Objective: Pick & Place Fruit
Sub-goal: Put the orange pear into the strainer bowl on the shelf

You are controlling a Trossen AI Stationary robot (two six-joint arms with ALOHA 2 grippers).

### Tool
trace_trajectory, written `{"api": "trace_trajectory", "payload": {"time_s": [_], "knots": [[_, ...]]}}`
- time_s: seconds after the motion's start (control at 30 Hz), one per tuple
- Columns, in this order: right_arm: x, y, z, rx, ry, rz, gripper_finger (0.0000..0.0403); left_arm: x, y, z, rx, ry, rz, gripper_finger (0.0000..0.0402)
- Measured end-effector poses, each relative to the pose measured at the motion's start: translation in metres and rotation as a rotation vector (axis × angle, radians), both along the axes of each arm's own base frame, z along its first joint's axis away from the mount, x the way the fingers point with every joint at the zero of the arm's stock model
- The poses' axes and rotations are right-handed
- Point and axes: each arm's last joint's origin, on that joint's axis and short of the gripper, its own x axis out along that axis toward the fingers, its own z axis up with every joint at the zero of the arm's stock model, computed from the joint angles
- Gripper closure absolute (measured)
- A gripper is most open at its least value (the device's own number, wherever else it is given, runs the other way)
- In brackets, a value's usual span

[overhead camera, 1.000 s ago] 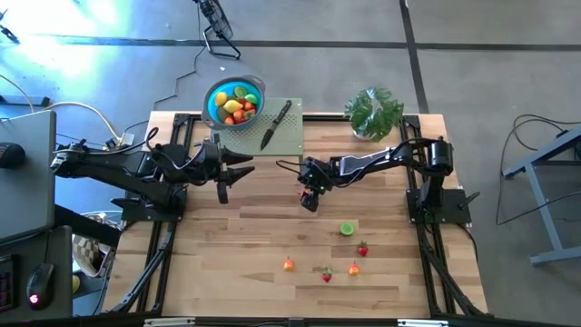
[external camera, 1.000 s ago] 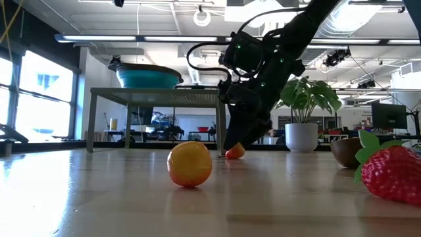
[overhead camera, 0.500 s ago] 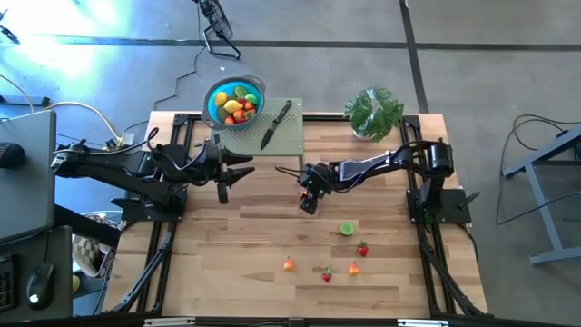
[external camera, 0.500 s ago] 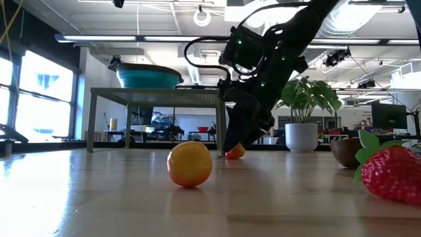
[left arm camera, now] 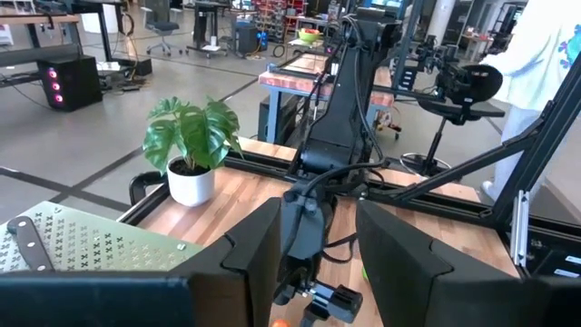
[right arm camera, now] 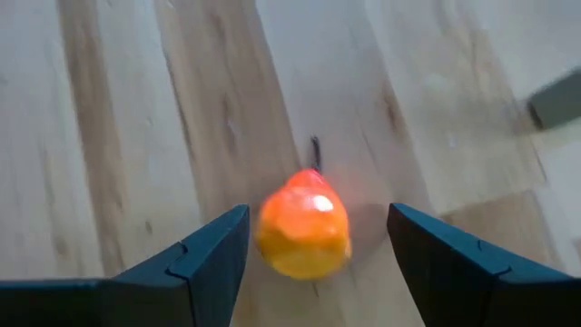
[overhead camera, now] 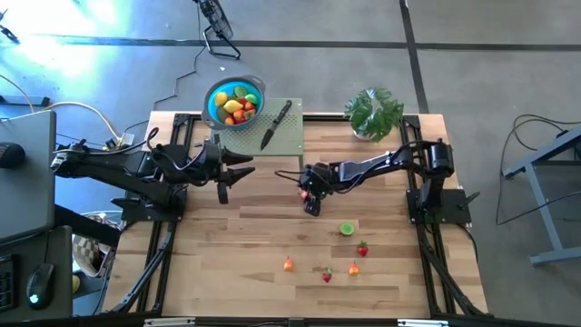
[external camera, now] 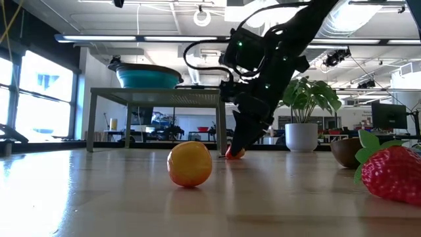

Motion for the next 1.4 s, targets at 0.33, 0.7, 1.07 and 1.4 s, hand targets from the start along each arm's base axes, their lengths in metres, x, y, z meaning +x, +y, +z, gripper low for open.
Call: {"api": "trace_trajectory", "payload": {"time_s": [0.33,0.7,1.07,1.4], "knots": [[-0.001,-0.004,0.000,0.027,0.009,0.044,0.0149,0.000,0.000,-0.001,0.001,0.008,0.000,0.0262],[0.000,-0.004,-0.007,0.028,0.015,0.062,0.0209,0.000,0.000,-0.001,0.001,0.008,0.000,0.0262],[0.001,-0.004,-0.005,0.035,-0.006,0.085,0.0284,0.000,0.000,-0.001,0.001,0.007,0.000,0.0262],[0.002,0.002,0.011,0.170,-0.087,0.161,0.0283,0.000,0.000,0.001,-0.001,-0.008,0.000,0.0262]]}}
